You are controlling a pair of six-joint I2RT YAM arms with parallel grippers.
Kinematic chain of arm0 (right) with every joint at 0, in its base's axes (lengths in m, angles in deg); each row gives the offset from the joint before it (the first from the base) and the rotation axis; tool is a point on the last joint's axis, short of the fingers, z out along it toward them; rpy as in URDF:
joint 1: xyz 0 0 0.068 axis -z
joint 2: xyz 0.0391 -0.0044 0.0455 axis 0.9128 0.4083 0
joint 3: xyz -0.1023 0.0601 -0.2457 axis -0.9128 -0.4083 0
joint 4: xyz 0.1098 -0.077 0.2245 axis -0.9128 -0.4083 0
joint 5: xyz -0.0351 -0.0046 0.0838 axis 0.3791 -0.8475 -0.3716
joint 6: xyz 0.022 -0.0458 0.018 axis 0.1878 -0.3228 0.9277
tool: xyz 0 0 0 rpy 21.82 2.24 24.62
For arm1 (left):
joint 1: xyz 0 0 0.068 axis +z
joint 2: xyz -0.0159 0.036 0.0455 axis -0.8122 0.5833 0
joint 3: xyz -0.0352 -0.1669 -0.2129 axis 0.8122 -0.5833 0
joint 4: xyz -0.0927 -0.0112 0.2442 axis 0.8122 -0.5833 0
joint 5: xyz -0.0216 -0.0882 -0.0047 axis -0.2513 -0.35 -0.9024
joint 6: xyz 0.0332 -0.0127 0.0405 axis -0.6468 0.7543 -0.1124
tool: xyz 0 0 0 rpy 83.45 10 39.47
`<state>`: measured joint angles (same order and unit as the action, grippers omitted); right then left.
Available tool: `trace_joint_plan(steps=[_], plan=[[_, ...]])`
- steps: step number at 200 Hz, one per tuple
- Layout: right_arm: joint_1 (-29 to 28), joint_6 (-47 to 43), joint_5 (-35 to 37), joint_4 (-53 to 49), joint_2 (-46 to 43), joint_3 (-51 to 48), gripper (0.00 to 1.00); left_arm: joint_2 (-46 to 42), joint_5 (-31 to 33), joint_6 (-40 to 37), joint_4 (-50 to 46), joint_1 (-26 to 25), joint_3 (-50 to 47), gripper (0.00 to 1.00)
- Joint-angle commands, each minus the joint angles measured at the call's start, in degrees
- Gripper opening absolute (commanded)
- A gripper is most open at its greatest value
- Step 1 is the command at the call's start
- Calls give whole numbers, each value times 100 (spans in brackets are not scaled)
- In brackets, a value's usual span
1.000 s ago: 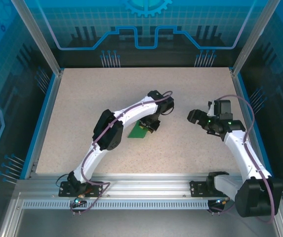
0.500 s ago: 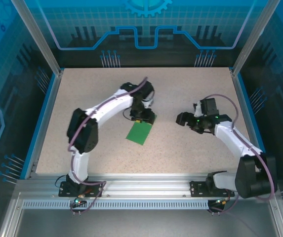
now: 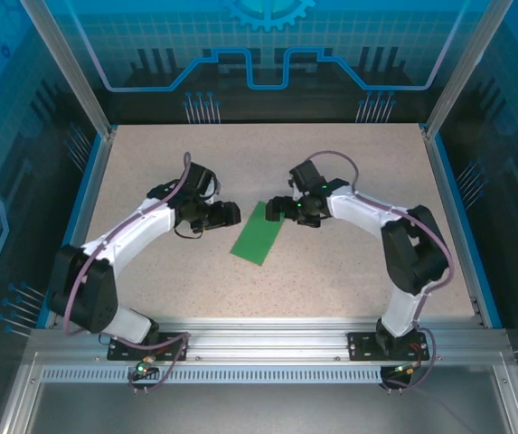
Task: Fold a paper plane with a square sheet of paper (fold left side to right side)
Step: Rotate the paper at the center of the table.
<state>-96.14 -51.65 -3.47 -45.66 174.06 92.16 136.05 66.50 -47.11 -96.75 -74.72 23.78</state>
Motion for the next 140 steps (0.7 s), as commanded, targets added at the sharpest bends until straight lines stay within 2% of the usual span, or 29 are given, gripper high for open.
trace_joint_plan(steps=[1,71,140], plan=[[-79,219,239,-276,424,401,100,-202,240,319,375,148,-312,79],[-254,209,-145,-225,1294,1151,100,-223,300,369,225,172,-277,79],[-375,-396,-677,-38,1733,1907,97,-355,294,398,234,173,-320,80]])
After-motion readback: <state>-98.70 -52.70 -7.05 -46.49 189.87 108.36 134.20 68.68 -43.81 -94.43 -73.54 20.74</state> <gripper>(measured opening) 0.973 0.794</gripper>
